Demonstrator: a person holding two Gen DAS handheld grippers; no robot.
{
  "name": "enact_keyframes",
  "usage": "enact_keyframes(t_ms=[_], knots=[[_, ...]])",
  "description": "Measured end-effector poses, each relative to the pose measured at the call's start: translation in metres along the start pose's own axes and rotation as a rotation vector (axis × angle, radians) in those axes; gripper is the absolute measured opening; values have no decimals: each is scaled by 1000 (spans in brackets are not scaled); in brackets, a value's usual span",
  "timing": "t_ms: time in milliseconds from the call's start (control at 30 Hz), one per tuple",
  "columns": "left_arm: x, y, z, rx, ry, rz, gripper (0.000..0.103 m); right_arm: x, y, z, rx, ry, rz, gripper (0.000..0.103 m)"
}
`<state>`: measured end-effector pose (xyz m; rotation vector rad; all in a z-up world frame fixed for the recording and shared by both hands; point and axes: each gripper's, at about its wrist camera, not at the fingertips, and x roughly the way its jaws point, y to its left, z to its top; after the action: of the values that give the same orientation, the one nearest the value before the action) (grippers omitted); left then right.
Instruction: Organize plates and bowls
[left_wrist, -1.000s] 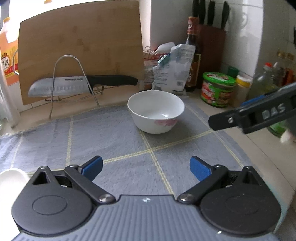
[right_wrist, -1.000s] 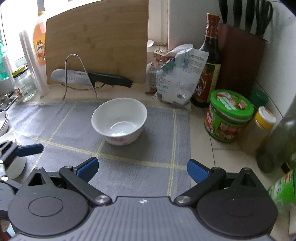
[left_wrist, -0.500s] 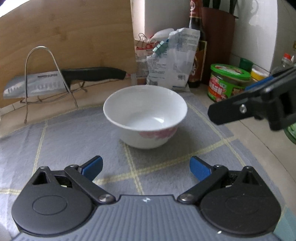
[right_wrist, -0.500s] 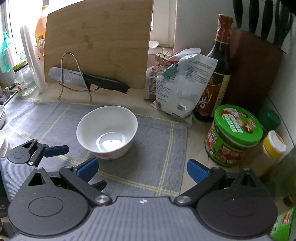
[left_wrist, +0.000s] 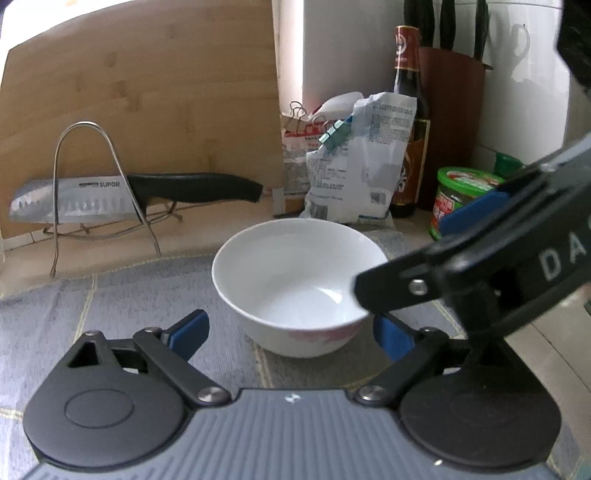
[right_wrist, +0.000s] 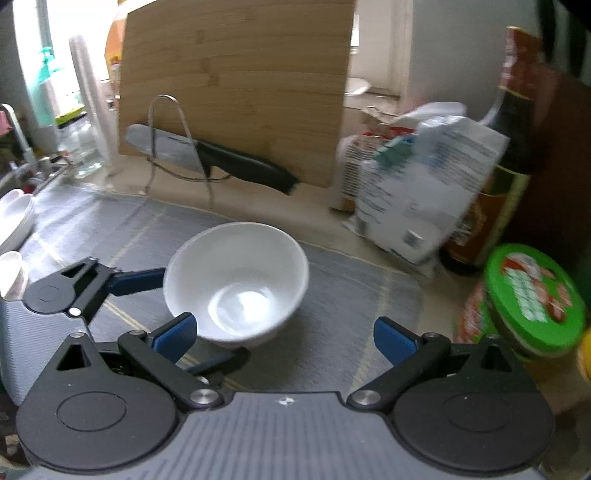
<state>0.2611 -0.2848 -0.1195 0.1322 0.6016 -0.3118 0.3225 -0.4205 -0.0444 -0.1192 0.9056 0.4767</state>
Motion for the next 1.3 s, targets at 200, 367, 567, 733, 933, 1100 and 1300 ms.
enact_keyframes(t_ms=[200,367,567,733,933,1100,1300], knots=[[2,-1,0,1,-12,-7,92,30,-12,18,27,28,81,99],[2,-1,0,4,-16,-18,90,46,-12,26,12,41,124,88],[1,-2,-2,14,-26,-20,89,57,-10,35,-10,49,133,82],[1,-2,-2,15,-28,-22,89,62,-10,41,-19,51,153,71],[-2,-2,0,24,-40,-21,87,61,-10,41,-24,50,162,70],[-1,-2,1,31,-37,-26,88,61,-8,41,-50,59,156,70],[1,1,1,28,-31,-37,88,68,-18,45,-19,59,183,70]])
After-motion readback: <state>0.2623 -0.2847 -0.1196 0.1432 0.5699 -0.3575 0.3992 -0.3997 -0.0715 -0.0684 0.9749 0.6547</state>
